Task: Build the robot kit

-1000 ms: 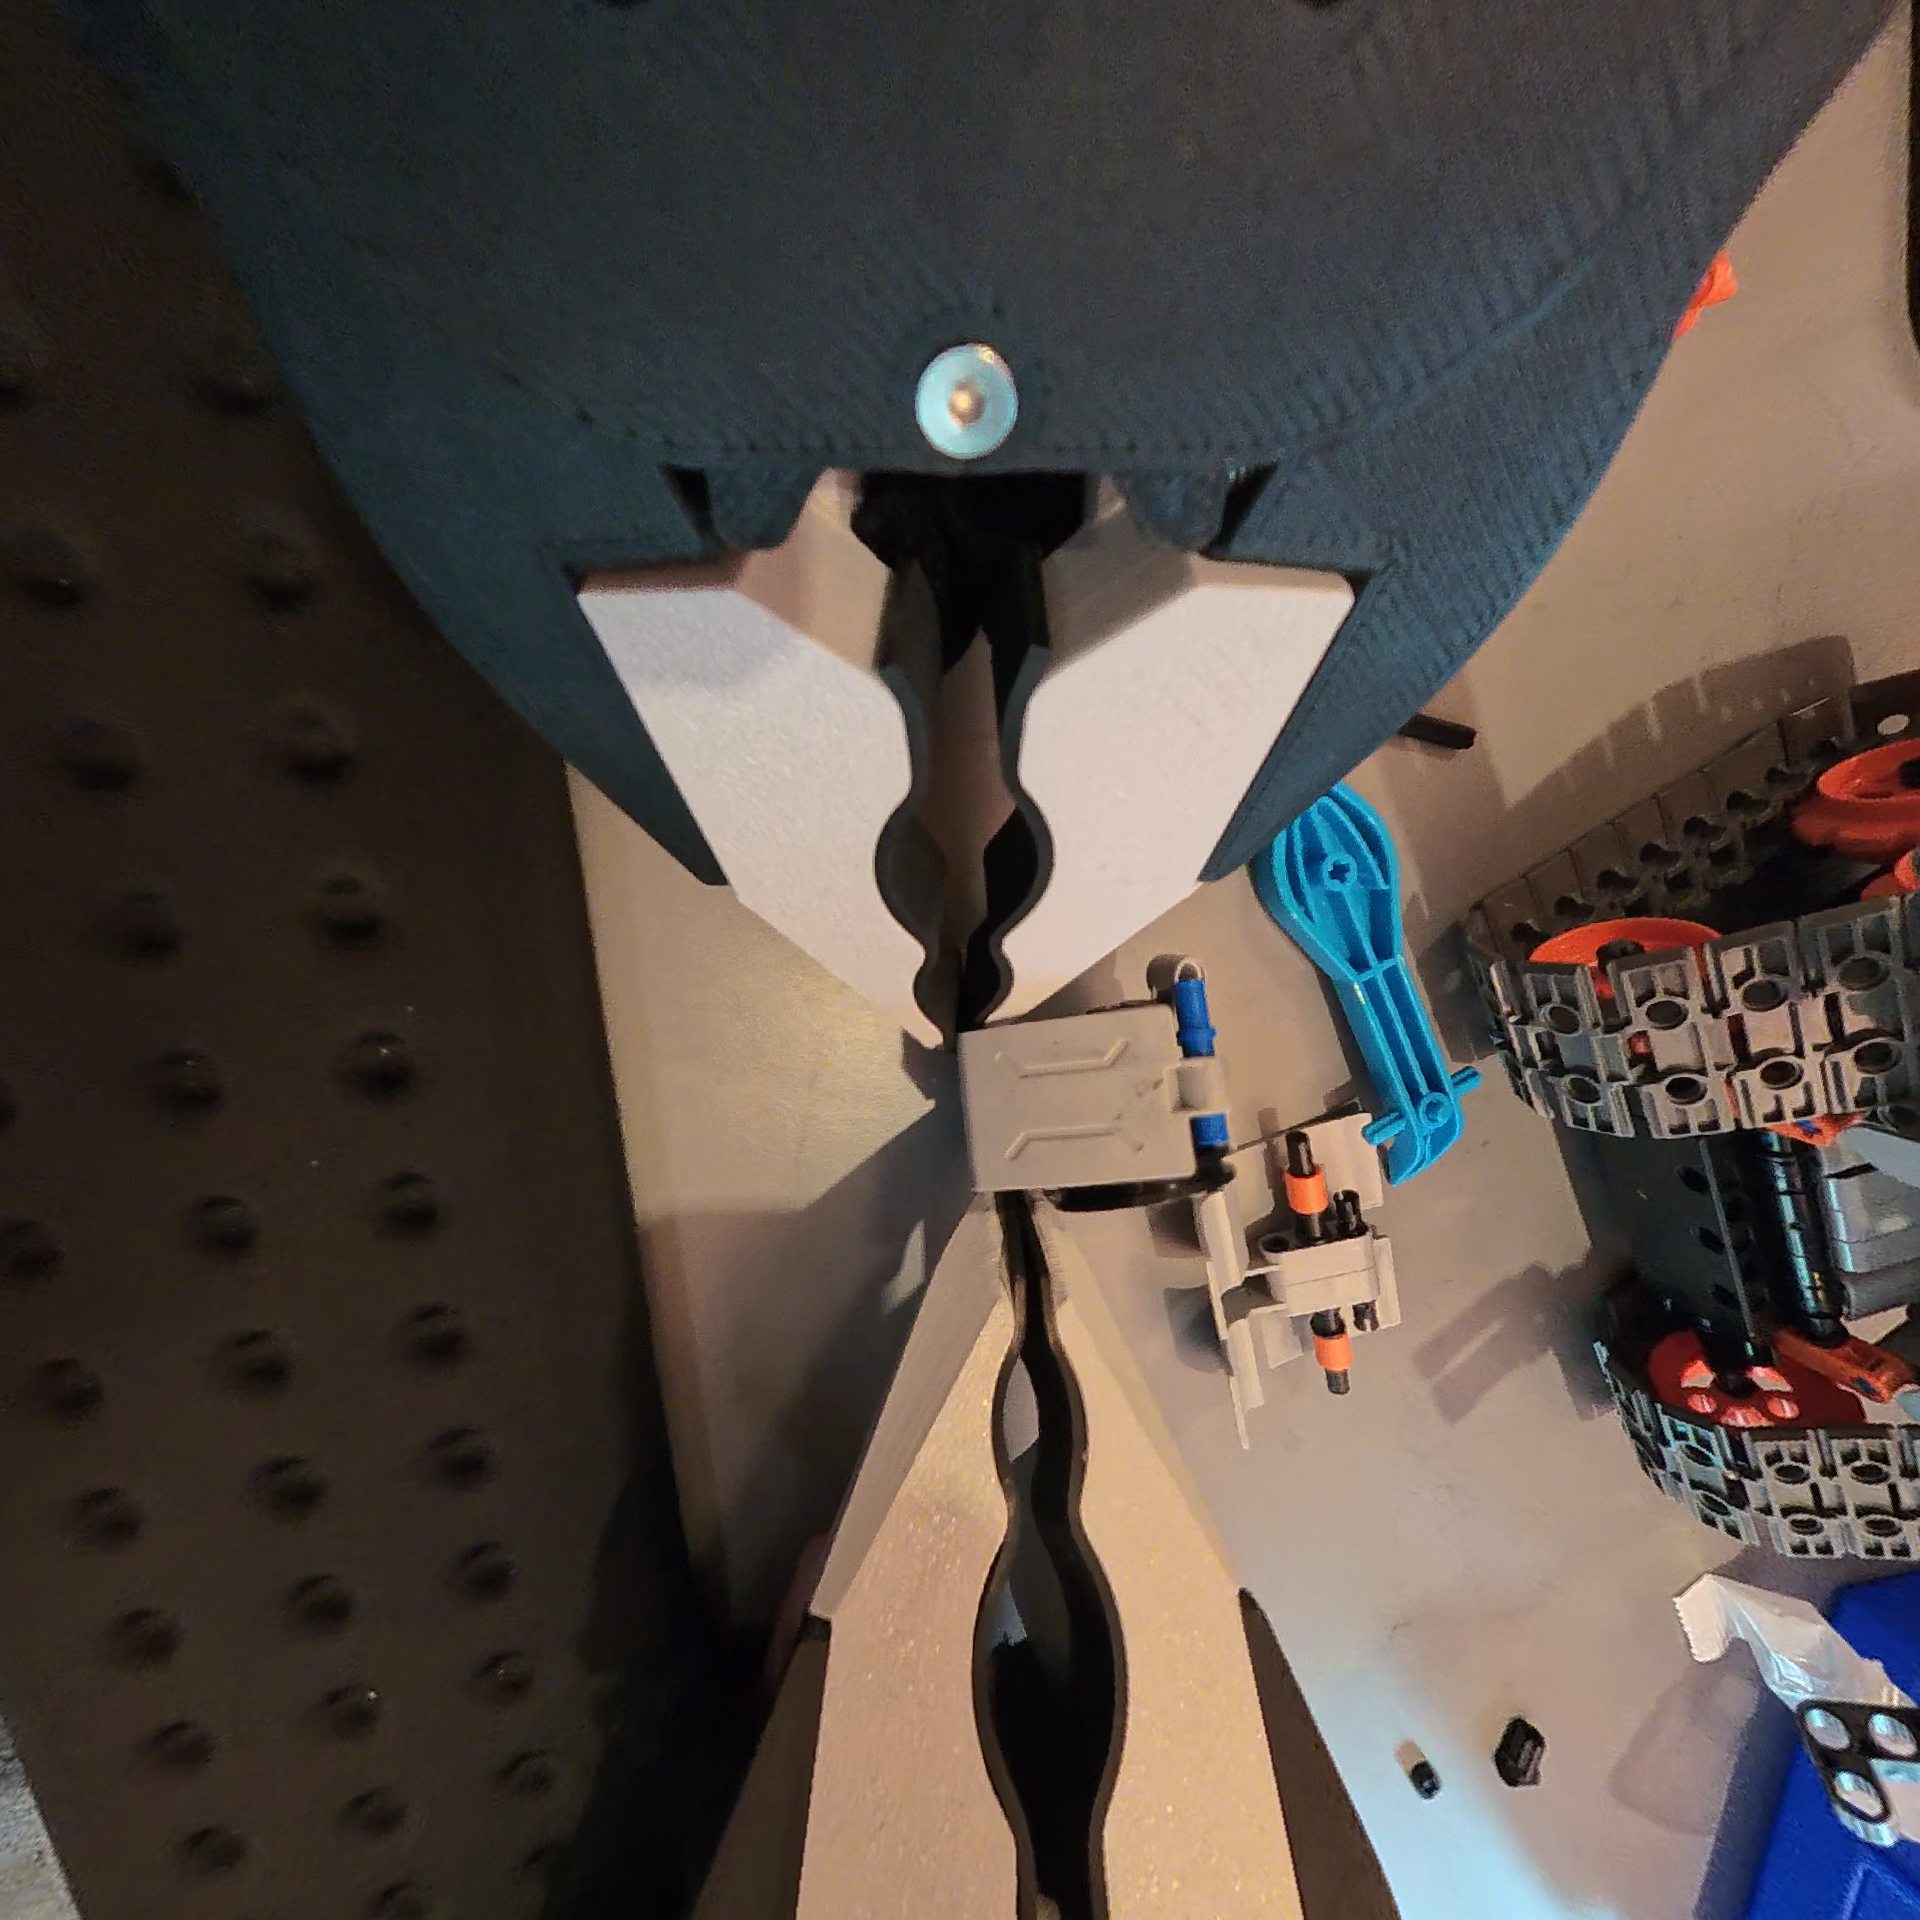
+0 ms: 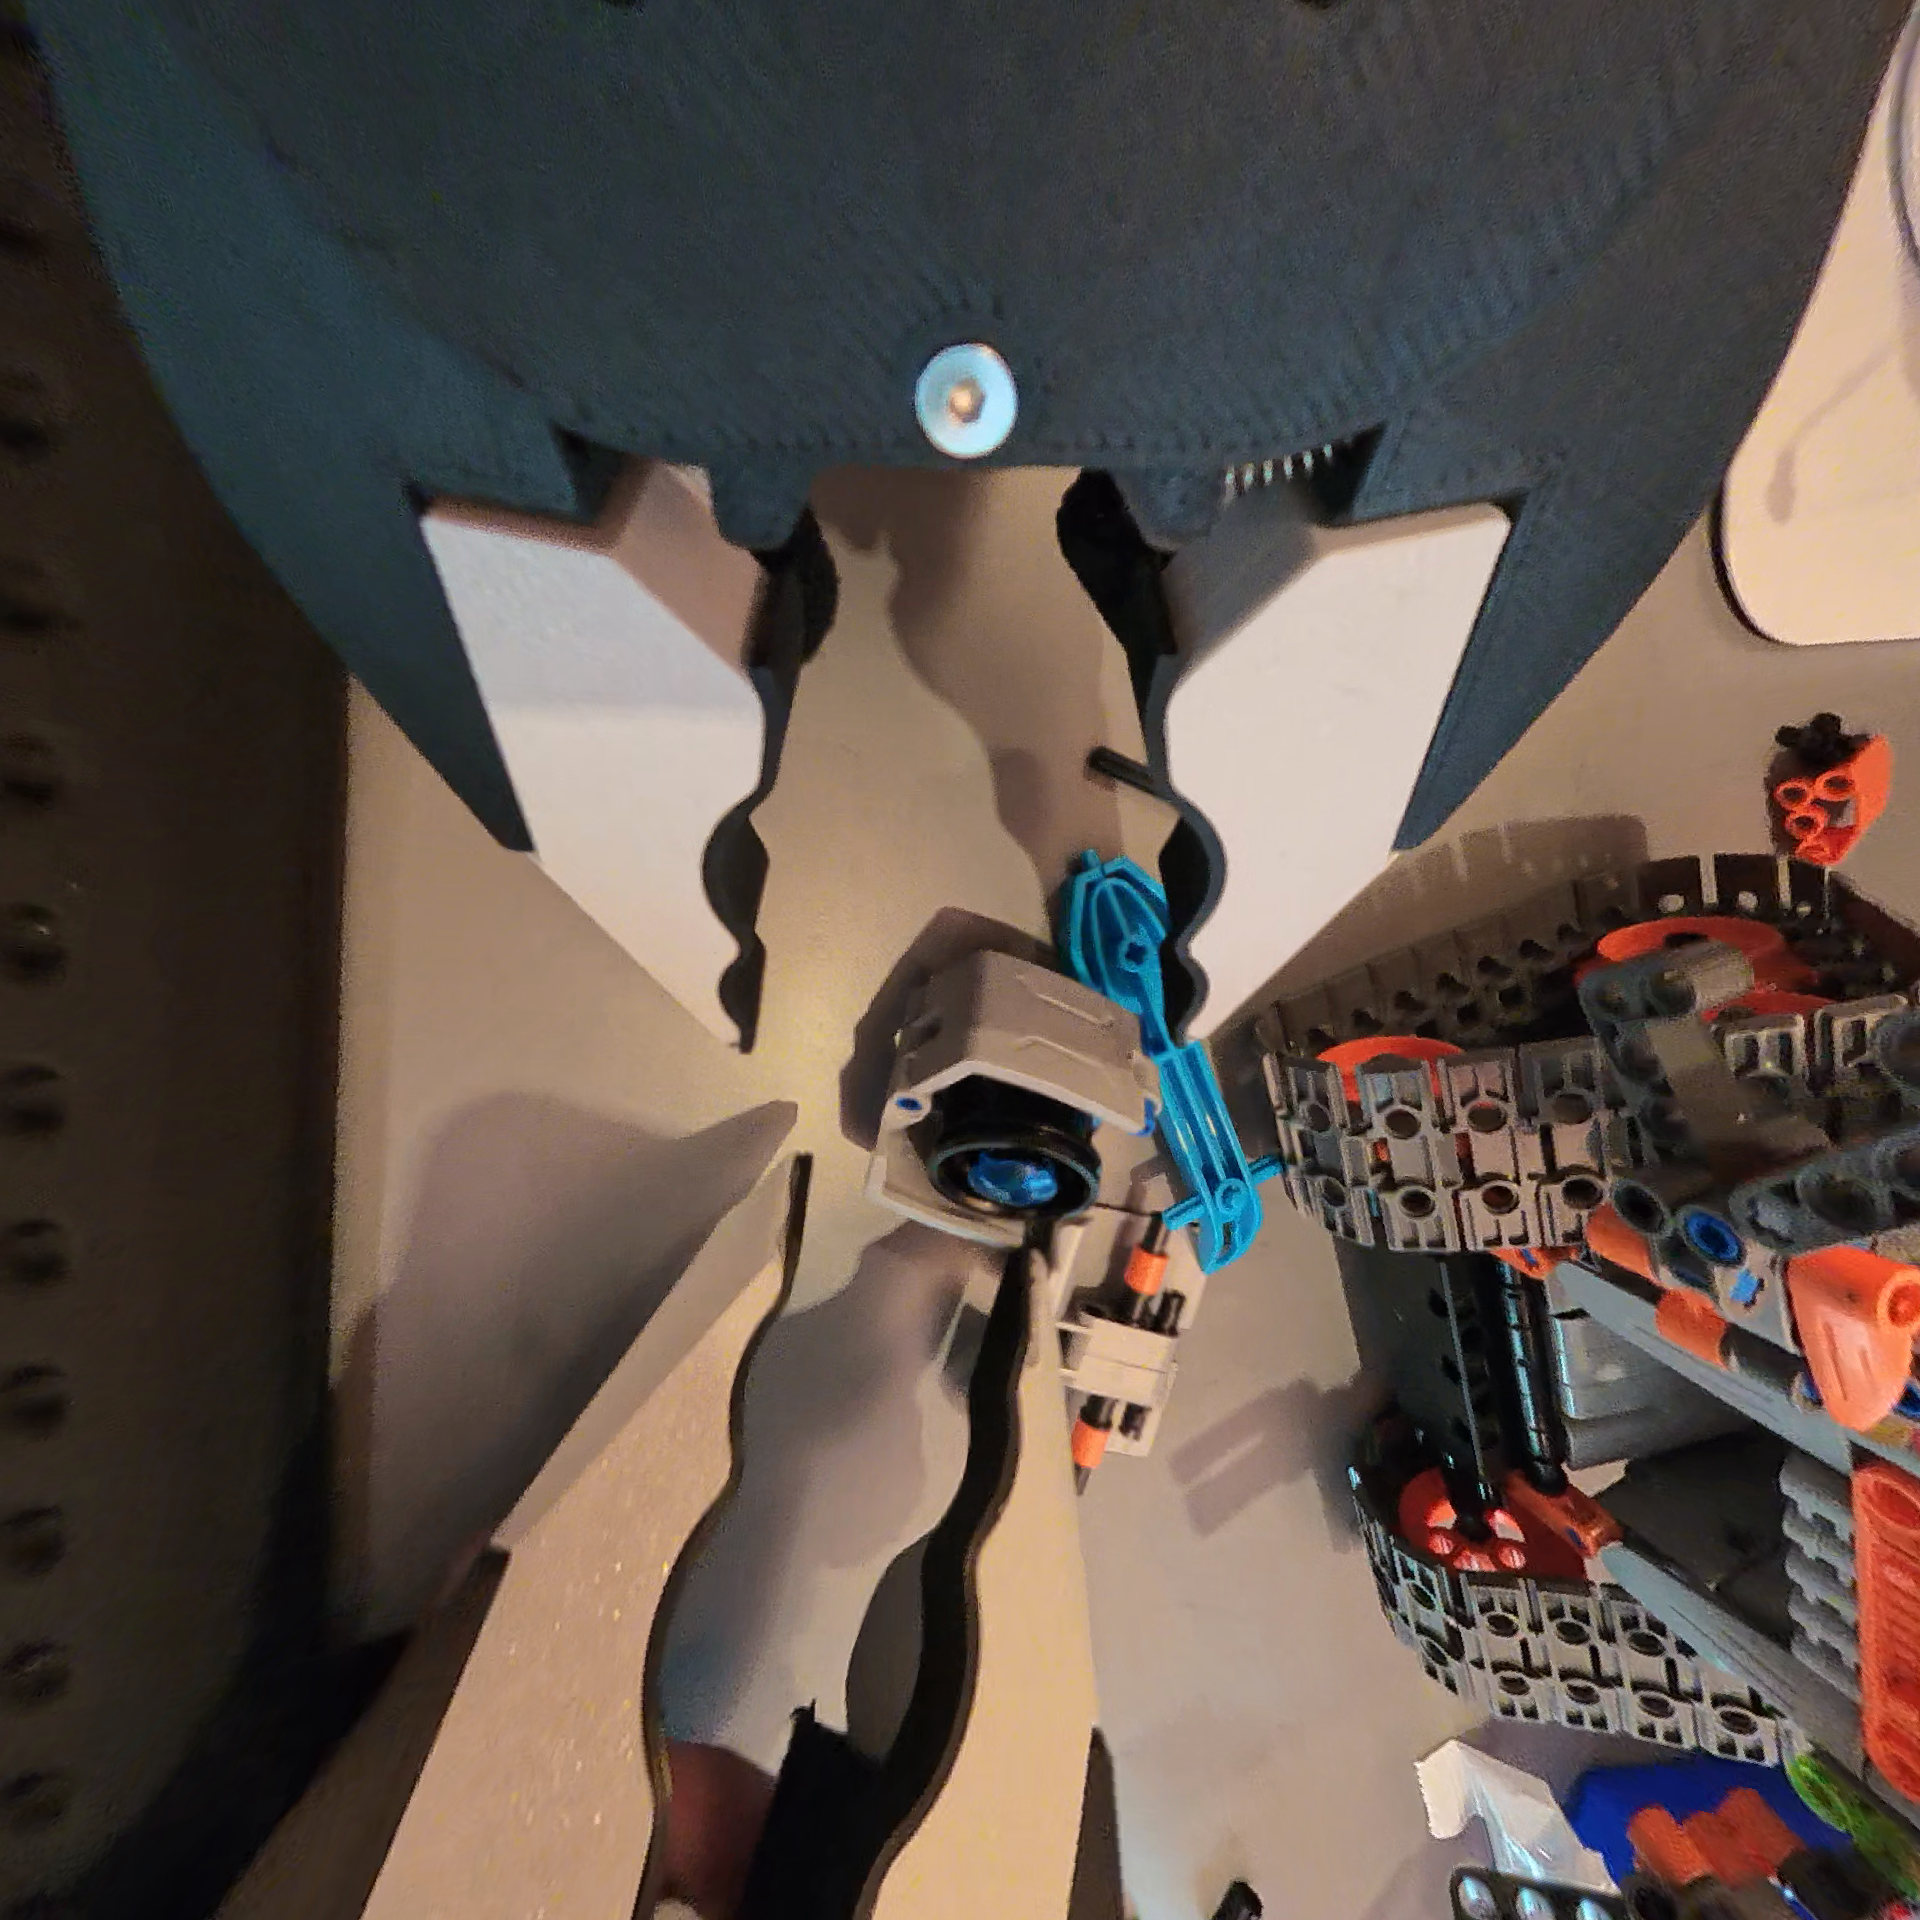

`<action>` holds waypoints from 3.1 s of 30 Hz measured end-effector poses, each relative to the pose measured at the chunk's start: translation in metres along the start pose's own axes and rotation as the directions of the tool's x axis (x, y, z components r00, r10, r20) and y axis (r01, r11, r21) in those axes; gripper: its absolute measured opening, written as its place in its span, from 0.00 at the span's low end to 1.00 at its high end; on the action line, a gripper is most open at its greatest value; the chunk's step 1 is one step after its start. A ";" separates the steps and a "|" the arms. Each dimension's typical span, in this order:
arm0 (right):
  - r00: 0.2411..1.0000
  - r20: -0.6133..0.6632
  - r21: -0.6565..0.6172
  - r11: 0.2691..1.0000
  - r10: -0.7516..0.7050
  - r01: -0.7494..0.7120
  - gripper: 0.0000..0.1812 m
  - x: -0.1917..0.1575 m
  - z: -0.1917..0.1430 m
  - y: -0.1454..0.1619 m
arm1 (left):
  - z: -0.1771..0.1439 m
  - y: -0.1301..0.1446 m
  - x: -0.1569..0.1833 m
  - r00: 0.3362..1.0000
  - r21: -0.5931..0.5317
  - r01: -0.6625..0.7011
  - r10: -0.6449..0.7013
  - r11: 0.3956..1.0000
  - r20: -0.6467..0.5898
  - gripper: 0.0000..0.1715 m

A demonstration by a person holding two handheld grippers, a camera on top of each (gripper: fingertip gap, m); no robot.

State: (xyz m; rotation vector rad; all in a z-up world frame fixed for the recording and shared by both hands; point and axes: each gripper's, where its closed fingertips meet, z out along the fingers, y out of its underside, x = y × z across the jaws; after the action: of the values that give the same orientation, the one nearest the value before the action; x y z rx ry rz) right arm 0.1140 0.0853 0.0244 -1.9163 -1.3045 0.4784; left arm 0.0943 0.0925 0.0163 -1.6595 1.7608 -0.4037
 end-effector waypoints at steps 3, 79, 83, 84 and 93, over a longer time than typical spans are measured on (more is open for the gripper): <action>1.000 -0.002 -0.009 1.000 -0.014 0.014 0.24 0.000 0.005 -0.001 | 0.004 -0.001 -0.003 1.000 -0.003 -0.012 0.012 1.000 0.027 0.26; 0.838 0.539 0.563 0.701 0.090 -0.438 0.12 -0.033 -0.004 -0.199 | -0.202 -0.022 -0.055 0.875 0.677 0.467 -0.406 0.569 -0.262 0.10; 0.842 0.532 0.556 0.711 0.093 -0.430 0.12 -0.031 -0.003 -0.197 | -0.201 -0.022 -0.057 0.886 0.671 0.439 -0.409 0.597 -0.217 0.07; 0.841 0.533 0.554 0.712 0.096 -0.432 0.12 -0.030 -0.003 -0.196 | -0.200 -0.022 -0.058 0.888 0.666 0.437 -0.408 0.604 -0.212 0.07; 0.857 0.507 0.516 0.764 0.093 -0.388 0.12 -0.031 0.005 -0.188 | -0.195 -0.017 -0.062 0.930 0.594 0.333 -0.359 0.732 -0.079 0.05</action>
State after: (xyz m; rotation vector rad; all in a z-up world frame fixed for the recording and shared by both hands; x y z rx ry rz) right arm -0.0189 0.0953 0.1604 -1.4570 -0.9787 1.3838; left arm -0.0227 0.1069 0.1844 -1.4876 1.0989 -0.9839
